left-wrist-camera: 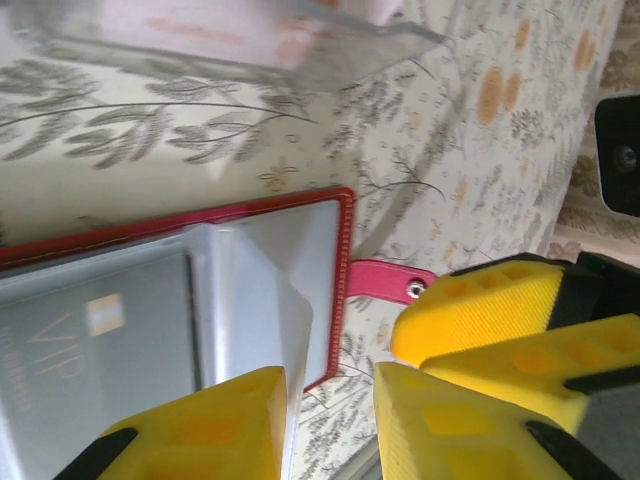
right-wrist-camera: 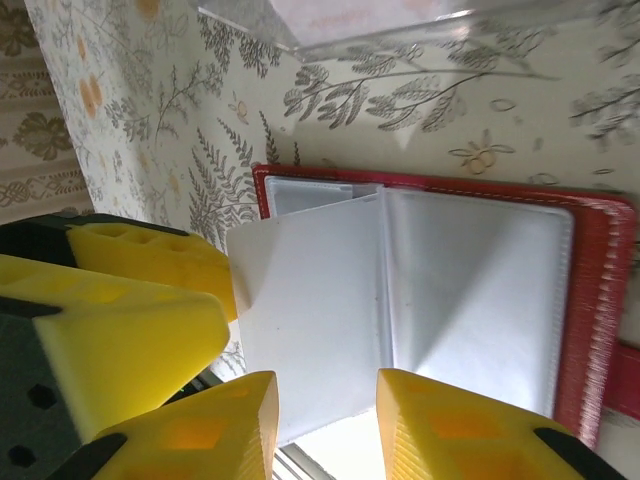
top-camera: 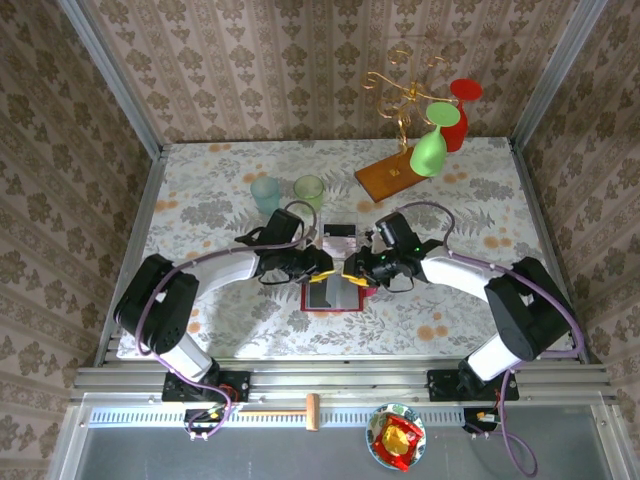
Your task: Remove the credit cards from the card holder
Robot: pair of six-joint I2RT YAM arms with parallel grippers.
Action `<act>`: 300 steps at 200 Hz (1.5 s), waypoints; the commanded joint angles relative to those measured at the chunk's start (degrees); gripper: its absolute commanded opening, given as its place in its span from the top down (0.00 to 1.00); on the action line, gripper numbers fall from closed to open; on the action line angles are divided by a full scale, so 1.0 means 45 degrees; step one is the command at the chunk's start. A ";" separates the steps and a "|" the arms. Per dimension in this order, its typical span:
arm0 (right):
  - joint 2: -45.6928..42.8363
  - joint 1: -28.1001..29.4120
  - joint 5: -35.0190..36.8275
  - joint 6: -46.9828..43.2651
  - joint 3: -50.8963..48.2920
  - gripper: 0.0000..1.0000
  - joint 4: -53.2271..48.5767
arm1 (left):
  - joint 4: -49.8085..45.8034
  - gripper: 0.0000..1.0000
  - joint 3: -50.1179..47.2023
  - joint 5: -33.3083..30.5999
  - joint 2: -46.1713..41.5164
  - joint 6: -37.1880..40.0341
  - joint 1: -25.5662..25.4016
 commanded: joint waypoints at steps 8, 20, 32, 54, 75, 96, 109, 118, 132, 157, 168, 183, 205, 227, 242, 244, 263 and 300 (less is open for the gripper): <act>-0.0964 -0.0404 0.0757 -0.0599 0.0127 0.66 -0.1198 | -0.0735 0.69 0.1304 0.0828 0.0977 0.0837 -0.0312; -0.1325 -0.0532 0.0894 -0.0640 -0.0024 0.66 -0.1320 | -0.0801 0.69 0.1642 0.0857 0.1210 0.0935 -0.0420; -0.1668 -0.0629 0.1030 -0.0626 -0.0223 0.66 -0.1291 | -0.0747 0.68 0.1896 0.0930 0.1425 0.0955 -0.0513; -0.2159 -0.0776 0.1178 -0.0599 -0.0359 0.65 -0.1436 | -0.0670 0.68 0.2105 0.1131 0.1875 0.0921 -0.0622; -0.2464 -0.0789 0.1309 -0.0621 -0.0438 0.65 -0.1578 | -0.0410 0.67 0.2082 0.1286 0.2139 0.0839 -0.0711; -0.2633 -0.0795 0.1391 -0.0550 -0.0531 0.65 -0.1626 | -0.0187 0.66 0.1948 0.1343 0.2225 0.0800 -0.0733; -0.2668 -0.0799 0.1428 -0.0500 -0.0549 0.65 -0.1654 | -0.0004 0.66 0.1877 0.1421 0.2345 0.0762 -0.0736; -0.2733 -0.0789 0.1451 -0.0467 -0.0588 0.65 -0.1656 | 0.0110 0.66 0.1860 0.1525 0.2448 0.0707 -0.0746; -0.2822 -0.0797 0.1527 -0.0426 -0.0613 0.65 -0.1721 | 0.0325 0.66 0.1836 0.1607 0.2593 0.0644 -0.0763; -0.3054 -0.0786 0.1643 -0.0335 -0.0800 0.64 -0.1783 | 0.0501 0.64 0.1878 0.1781 0.2866 0.0605 -0.0770; -0.3123 -0.0782 0.1648 -0.0261 -0.0876 0.64 -0.1791 | 0.0612 0.64 0.1834 0.1800 0.2872 0.0546 -0.0801; -0.3194 -0.0779 0.1610 -0.0117 -0.1029 0.64 -0.1673 | 0.0724 0.64 0.1697 0.1791 0.2774 0.0507 -0.0802; -0.3104 -0.0720 0.1392 0.0219 -0.1252 0.65 -0.1090 | 0.0727 0.64 0.1463 0.1708 0.2460 0.0524 -0.0744; -0.2687 -0.0513 0.1288 0.0332 -0.1120 0.66 -0.0873 | 0.0838 0.64 0.1148 0.1532 0.2085 0.0509 -0.0643; -0.2265 -0.0308 0.1241 0.0447 -0.0929 0.66 -0.0779 | 0.0916 0.64 0.0865 0.1426 0.1800 0.0472 -0.0524; -0.2203 -0.0285 0.1239 0.0452 -0.0898 0.67 -0.0763 | 0.0945 0.64 0.0821 0.1406 0.1773 0.0458 -0.0504; -0.1472 0.0050 0.1180 0.0564 -0.0614 0.67 -0.0497 | 0.1146 0.64 0.0403 0.1319 0.1425 0.0387 -0.0326; -0.0261 0.0721 0.1066 0.0724 0.0096 0.68 -0.0141 | 0.1228 0.64 -0.0694 0.1030 0.0490 0.0441 0.0252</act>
